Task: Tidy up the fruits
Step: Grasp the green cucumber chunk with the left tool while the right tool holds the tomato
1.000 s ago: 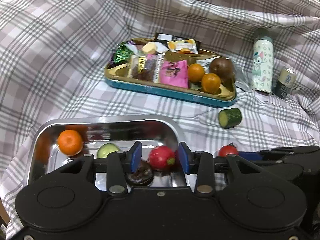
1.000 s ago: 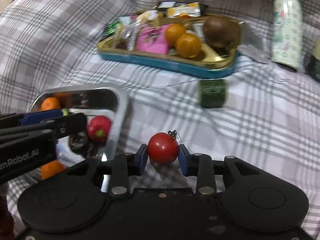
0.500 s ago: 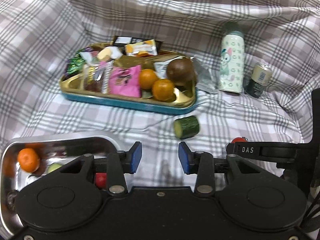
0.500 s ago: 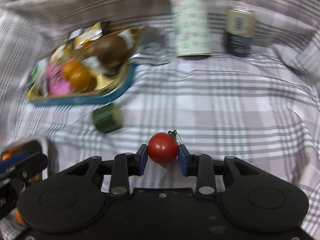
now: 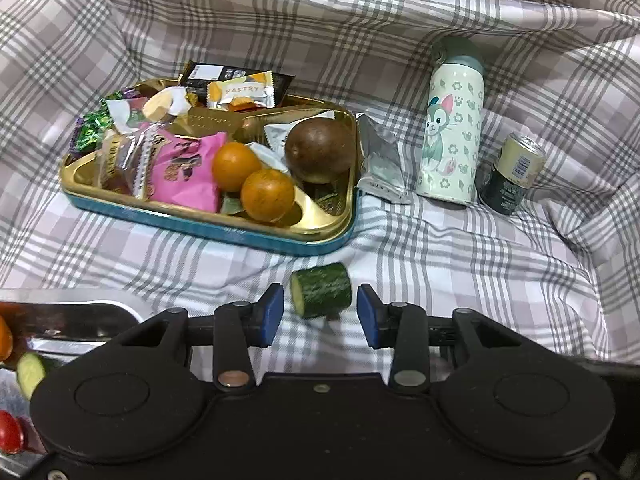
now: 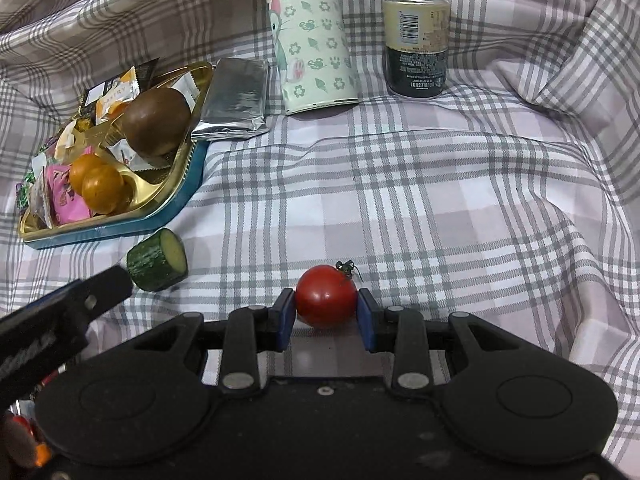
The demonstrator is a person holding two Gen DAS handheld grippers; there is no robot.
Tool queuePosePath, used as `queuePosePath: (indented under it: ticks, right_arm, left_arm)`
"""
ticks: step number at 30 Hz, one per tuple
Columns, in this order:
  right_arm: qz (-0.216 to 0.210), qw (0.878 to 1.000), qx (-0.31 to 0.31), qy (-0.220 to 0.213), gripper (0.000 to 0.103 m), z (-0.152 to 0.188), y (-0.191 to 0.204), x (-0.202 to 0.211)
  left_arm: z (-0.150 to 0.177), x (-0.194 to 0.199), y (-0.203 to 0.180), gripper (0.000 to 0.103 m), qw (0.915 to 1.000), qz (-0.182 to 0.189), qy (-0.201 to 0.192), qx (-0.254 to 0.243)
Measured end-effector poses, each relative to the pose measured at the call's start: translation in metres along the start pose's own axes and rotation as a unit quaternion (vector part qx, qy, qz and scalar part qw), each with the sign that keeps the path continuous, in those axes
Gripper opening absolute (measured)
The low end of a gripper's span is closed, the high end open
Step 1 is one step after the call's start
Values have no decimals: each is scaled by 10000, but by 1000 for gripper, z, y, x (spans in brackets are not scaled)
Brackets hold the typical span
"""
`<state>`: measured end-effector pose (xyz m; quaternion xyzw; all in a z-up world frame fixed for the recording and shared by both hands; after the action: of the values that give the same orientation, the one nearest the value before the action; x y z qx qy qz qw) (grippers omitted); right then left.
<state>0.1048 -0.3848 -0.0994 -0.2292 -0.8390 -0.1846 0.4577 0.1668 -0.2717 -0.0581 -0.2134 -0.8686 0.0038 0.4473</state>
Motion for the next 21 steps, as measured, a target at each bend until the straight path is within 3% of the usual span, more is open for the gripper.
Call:
queuePosePath:
  ticks: [21]
  right_arm:
    - [-10,9999,-86,-69,35,-1,-3,5]
  left_arm:
    - [2,-39,-9,49,9987,-488,50,-108]
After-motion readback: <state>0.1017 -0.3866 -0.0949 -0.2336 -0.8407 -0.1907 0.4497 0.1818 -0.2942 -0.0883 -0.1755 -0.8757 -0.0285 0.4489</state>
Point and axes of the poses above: each gripper's, at about its wrist camera, not at the fingertips, and x roughly against the way its jaws point, y to its left, z to its underside, the point moved 9 cm from there along -x, roughly the way its jaws point, and after that the axes turned 2 degrees about z, right-handed, at the moved point
